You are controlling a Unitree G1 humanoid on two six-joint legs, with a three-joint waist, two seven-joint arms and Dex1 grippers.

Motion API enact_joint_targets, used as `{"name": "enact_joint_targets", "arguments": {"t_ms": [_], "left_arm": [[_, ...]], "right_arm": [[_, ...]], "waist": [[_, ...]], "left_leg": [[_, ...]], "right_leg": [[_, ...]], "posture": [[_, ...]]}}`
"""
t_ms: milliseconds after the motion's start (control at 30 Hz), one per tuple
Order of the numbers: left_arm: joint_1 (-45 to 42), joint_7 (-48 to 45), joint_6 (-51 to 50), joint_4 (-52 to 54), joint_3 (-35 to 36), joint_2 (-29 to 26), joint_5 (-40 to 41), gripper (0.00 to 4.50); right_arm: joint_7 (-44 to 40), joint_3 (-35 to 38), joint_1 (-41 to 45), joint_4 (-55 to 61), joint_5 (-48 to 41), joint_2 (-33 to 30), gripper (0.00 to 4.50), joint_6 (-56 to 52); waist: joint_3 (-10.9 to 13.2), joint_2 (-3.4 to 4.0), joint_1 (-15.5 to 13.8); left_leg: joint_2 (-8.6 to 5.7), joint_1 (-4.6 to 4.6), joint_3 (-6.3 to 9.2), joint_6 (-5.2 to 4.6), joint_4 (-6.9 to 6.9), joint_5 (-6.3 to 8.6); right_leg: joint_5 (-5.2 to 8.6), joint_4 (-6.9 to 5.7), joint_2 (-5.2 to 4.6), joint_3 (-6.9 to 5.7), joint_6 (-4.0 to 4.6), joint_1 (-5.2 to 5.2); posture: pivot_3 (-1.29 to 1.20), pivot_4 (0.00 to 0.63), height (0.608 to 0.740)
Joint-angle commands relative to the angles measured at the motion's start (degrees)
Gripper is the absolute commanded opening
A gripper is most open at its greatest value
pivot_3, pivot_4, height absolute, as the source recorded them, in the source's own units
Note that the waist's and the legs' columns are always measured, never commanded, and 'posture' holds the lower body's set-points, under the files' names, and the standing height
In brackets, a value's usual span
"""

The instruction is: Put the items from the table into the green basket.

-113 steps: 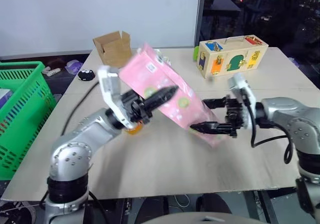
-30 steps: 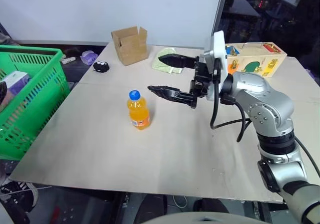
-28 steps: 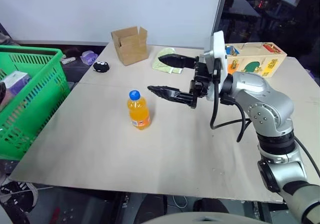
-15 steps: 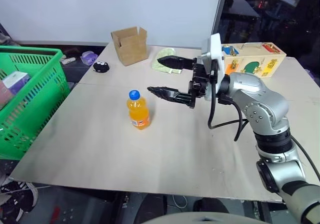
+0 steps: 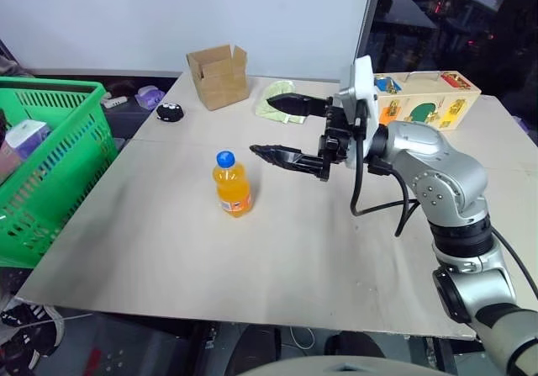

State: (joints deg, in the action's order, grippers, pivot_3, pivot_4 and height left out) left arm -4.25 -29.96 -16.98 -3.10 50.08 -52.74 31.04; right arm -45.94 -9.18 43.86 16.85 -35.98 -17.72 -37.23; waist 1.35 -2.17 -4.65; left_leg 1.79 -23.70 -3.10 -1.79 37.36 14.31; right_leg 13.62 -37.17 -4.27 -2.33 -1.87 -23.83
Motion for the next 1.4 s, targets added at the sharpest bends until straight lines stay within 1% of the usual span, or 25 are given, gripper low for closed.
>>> {"name": "enact_joint_targets", "arguments": {"t_ms": [33, 167, 233, 300, 367, 500, 567, 667, 833, 900, 1033, 1167, 1200, 1300, 1400], "left_arm": [[0.79, -2.74, -9.56, 14.8, -2.0, 1.35, 11.47, 4.43], [3.31, -1.77, -16.05, 26.29, -9.68, 5.54, 17.64, 4.43], [4.1, 0.64, -17.99, 30.55, -14.42, 8.32, 18.12, 4.43], [5.66, 2.12, -18.86, 33.02, -18.62, 11.32, 17.44, 4.43], [7.73, 1.63, -19.0, 34.33, -21.41, 12.63, 16.12, 4.43], [10.41, 0.45, -18.95, 34.7, -25.86, 13.93, 14.63, 4.43], [10.82, -0.12, -17.98, 33.65, -28.71, 14.05, 11.93, 4.43], [10.59, -0.99, -15.45, 31.38, -33.23, 13.63, 5.9, 4.43], [10.58, -1.58, -13.39, 28.98, -35.03, 13.79, 1.25, 4.43], [10.69, -1.79, -12.84, 28.3, -35.12, 13.93, -0.09, 4.43], [9.27, -1.13, -12.91, 27.06, -35.26, 15.07, -1.29, 4.43], [7.32, 0.0, -14.01, 27.03, -37.09, 15.92, -2.76, 4.43], [7.04, 0.0, -13.69, 26.31, -37.67, 16.18, -3.4, 4.43], [6.58, -0.69, -13.74, 24.03, -37.88, 16.23, -4.14, 4.43], [4.71, -1.41, -14.85, 22.35, -38.01, 15.82, -3.86, 4.43]], "right_arm": [[1.04, 1.97, -0.33, 1.66, 0.17, -1.55, 4.5, -0.32], [2.45, 3.38, -5.69, 3.42, 2.63, -6.98, 4.5, -1.31], [2.56, 4.36, -9.67, 5.5, 2.9, -10.42, 4.5, -2.24], [2.04, 6.85, -13.95, 7.63, 0.84, -13.56, 4.5, -4.05], [1.34, 8.87, -17.43, 9.26, -0.6, -16.02, 4.5, -4.97], [-1.05, 11.81, -24.35, 13.05, -2.52, -20.81, 4.5, -5.16], [-2.12, 12.19, -26.42, 13.8, -2.12, -22.49, 4.5, -4.01], [-3.14, 12.59, -27.6, 14.66, -2.6, -23.51, 4.5, -3.15], [-3.59, 11.6, -27.66, 16.44, -2.67, -23.04, 4.5, -1.41], [-3.67, 11.29, -27.75, 16.99, -2.4, -22.73, 4.5, -0.16], [-5.48, 11.15, -28.15, 15.86, -1.4, -22.74, 4.5, 3.31], [-8.03, 11.85, -28.66, 13.12, -0.62, -23.69, 4.5, 5.81], [-8.53, 11.63, -29.37, 12.94, -0.19, -23.87, 4.5, 6.45], [-8.42, 10.39, -31.27, 14.73, 0.39, -24.1, 4.5, 6.87], [-8.24, 10.57, -30.89, 15.6, -2.13, -23.16, 4.5, 5.68]], "waist": [[-0.01, -0.02, -0.43], [-0.13, 0.1, -1.18], [-0.25, 0.06, -1.47], [-0.17, 0.32, -1.37], [-0.21, 0.41, -0.8], [-0.2, 0.53, -0.19], [-0.16, 0.63, 0.3], [-0.03, 0.91, 1.04], [0.04, 0.98, 3.02], [0.04, 0.98, 3.77], [0.04, 0.98, 4.13], [0.04, 0.98, 4.1], [0.05, 0.98, 4.05], [0.14, 1.03, 4.22], [0.31, 1.22, 4.72]], "left_leg": [[0.0, -0.02, 0.01, 0.0, 0.0, 0.0], [-0.02, 0.01, 0.02, 0.0, 0.02, 0.0], [-0.11, 0.02, 0.04, -0.02, 0.02, 0.0], [-0.2, -0.01, 0.01, -0.06, 0.04, -0.02], [-0.19, 0.03, 0.0, -0.28, 0.05, -0.15], [0.01, 0.1, -0.02, -0.36, 0.07, -0.18], [0.13, 0.12, 0.01, -0.37, 0.11, -0.19], [0.3, 0.23, -0.07, -0.36, 0.32, -0.19], [0.42, 0.85, -0.47, -0.36, 0.4, -0.18], [0.48, 0.89, -0.51, -0.36, 0.4, -0.18], [0.48, 0.91, -0.6, -0.37, 0.4, -0.17], [0.48, 0.9, -0.61, -0.37, 0.4, -0.16], [0.48, 0.9, -0.63, -0.37, 0.4, -0.16], [0.48, 0.91, -0.63, -0.38, 0.4, -0.16], [0.48, 0.93, -0.66, -0.38, 0.39, -0.16]], "right_leg": [[0.0, 0.02, -0.01, 0.0, 0.0, 0.01], [0.05, 0.07, -0.04, -0.02, 0.1, 0.09], [0.07, 0.15, -0.16, -0.05, 0.14, 0.14], [0.07, 0.11, -0.21, 0.01, 0.18, 0.14], [0.06, 0.1, -0.12, 0.05, 0.2, 0.15], [0.05, 0.09, 0.34, 0.12, 0.18, 0.16], [0.06, 0.08, 0.78, 0.09, 0.19, 0.19], [0.13, 0.1, 1.12, 0.1, 0.32, 0.35], [0.11, 0.1, 1.24, 0.45, 0.39, 0.74], [0.11, 0.1, 1.23, 0.48, 0.39, 0.75], [0.1, 0.1, 1.22, 0.6, 0.39, 0.73], [0.1, 0.1, 1.22, 0.61, 0.39, 0.72], [0.1, 0.1, 1.22, 0.62, 0.4, 0.72], [0.1, 0.1, 1.21, 0.65, 0.4, 0.72], [0.1, 0.08, 1.22, 0.68, 0.4, 0.7]], "posture": [[0.26, 0.0, 0.74], [0.22, 0.0, 0.74], [0.18, 0.0, 0.74], [0.15, 0.0, 0.74], [0.13, 0.0, 0.74], [0.07, 0.0, 0.74], [0.03, 0.0, 0.74], [0.01, 0.0, 0.74], [-0.01, 0.0, 0.74], [-0.01, 0.0, 0.74], [-0.02, 0.0, 0.74], [-0.04, 0.001, 0.74], [-0.04, 0.012, 0.74], [-0.05, 0.017, 0.74], [-0.05, 0.02, 0.74]]}}
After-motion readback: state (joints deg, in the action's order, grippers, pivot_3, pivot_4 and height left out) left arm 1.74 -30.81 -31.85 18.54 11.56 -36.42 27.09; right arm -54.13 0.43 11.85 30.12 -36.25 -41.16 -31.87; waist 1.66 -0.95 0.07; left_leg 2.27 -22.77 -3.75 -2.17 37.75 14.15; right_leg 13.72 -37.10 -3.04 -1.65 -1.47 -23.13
